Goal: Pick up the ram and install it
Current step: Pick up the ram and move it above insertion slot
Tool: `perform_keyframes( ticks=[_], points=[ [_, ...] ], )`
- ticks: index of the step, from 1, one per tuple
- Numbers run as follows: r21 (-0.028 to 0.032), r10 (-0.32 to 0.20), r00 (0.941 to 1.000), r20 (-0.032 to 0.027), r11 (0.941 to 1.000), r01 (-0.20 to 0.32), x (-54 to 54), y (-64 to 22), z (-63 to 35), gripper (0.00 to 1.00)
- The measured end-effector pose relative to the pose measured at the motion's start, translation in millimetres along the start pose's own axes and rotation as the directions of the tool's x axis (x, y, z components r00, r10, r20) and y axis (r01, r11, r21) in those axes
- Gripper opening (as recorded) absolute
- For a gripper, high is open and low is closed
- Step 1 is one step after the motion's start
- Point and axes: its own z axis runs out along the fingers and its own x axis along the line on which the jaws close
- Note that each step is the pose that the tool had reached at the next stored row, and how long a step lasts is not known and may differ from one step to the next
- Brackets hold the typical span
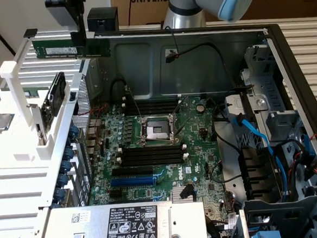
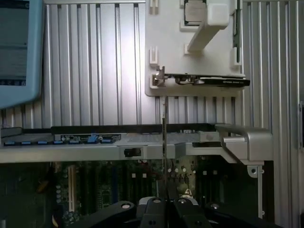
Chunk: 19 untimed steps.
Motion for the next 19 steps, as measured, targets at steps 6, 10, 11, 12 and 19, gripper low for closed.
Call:
perform_keyframes(
  ticks=[6, 10, 11, 12, 19],
  points=[
    [0.0001, 0.000, 1.0000, -0.0001, 1.0000, 0.000, -1.2, -27.6, -0.4, 0.12],
    [0.0001, 0.000, 1.0000, -0.0018, 1.0000, 0.000, -2.0, -45.9, -0.4, 0.12],
    [0.0001, 0.000, 1.0000, -0.0024, 1.0000, 0.000, -2.2, -50.4, -0.5, 0.12],
    [0.0001, 0.000, 1.0000, -0.0044, 1.0000, 0.000, -2.8, -64.2, -0.6, 0.12],
    [-0.0015, 0.000, 0.9999, -0.0136, 1.0000, 0.000, -4.6, -105.1, 1.2, 0.12]
  ],
)
